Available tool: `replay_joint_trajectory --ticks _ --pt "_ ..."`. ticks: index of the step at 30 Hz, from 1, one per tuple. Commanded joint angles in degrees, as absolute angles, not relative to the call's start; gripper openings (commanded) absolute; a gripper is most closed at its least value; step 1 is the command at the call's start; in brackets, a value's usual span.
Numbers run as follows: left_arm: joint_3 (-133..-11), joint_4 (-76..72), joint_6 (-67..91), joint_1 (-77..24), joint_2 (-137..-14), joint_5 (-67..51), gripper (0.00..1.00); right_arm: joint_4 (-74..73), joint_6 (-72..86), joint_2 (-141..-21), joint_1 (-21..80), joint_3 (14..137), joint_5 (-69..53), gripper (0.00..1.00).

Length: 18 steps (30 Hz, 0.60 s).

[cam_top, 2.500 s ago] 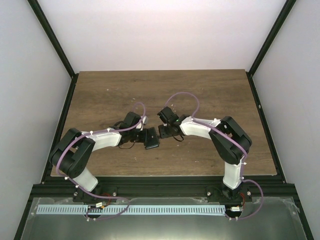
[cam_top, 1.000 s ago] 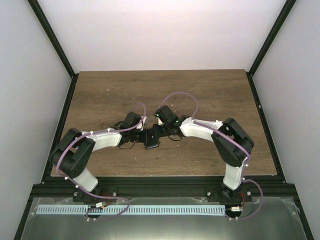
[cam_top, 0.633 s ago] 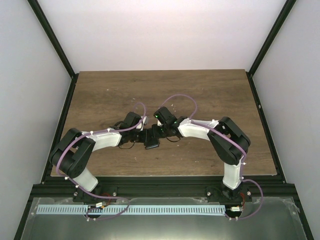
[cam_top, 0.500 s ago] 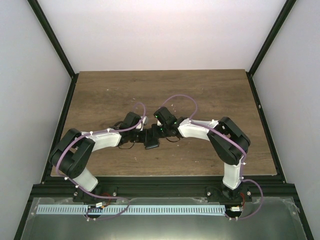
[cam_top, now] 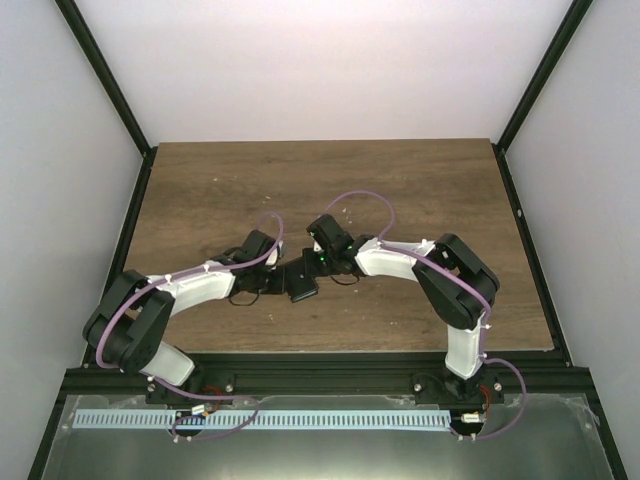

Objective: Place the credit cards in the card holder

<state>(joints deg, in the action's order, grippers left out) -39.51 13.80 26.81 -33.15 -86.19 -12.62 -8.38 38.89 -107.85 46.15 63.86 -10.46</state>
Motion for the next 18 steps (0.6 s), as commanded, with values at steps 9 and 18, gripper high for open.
replay_joint_trajectory --ticks 9,18 --pt "-38.3 9.7 25.8 -33.1 -90.4 -14.8 0.14 -8.4 40.0 -109.8 47.6 65.4 -10.5 0.01" --pt "-38.2 9.3 24.9 -33.1 -90.4 -16.2 0.13 -8.2 41.4 -110.7 47.9 66.1 -9.8 0.01"
